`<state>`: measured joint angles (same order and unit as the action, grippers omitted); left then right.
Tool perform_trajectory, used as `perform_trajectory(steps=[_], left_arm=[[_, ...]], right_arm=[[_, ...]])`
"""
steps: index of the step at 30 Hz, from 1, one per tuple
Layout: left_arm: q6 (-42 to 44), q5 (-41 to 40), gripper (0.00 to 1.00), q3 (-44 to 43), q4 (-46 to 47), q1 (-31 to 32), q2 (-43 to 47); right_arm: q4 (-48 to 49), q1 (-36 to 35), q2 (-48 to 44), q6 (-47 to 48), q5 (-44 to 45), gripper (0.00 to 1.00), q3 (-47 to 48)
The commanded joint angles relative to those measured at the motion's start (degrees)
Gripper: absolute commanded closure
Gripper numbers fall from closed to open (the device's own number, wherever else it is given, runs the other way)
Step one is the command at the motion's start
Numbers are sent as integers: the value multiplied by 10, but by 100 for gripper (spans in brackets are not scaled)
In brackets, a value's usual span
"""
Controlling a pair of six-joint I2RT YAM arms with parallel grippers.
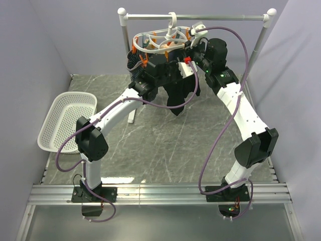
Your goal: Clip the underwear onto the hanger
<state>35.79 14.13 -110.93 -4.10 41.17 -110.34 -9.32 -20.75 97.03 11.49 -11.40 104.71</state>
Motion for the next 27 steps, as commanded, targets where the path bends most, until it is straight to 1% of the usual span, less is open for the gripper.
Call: perform_trajectory(steps=[1, 15, 19, 27], left_arm=[[0, 2, 100, -31, 27, 1, 10], [7, -5, 100, -23, 37, -1, 19], [11, -14, 100, -12, 70, 0, 26], [26, -23, 100, 4, 88, 1, 34]], right_arm=[[-74, -10, 16, 21, -17, 100, 7], [-81, -10, 18, 37, -8, 100, 7], [-83, -11, 19, 35, -7, 100, 10], [-84, -11, 24, 32, 9, 100, 17]])
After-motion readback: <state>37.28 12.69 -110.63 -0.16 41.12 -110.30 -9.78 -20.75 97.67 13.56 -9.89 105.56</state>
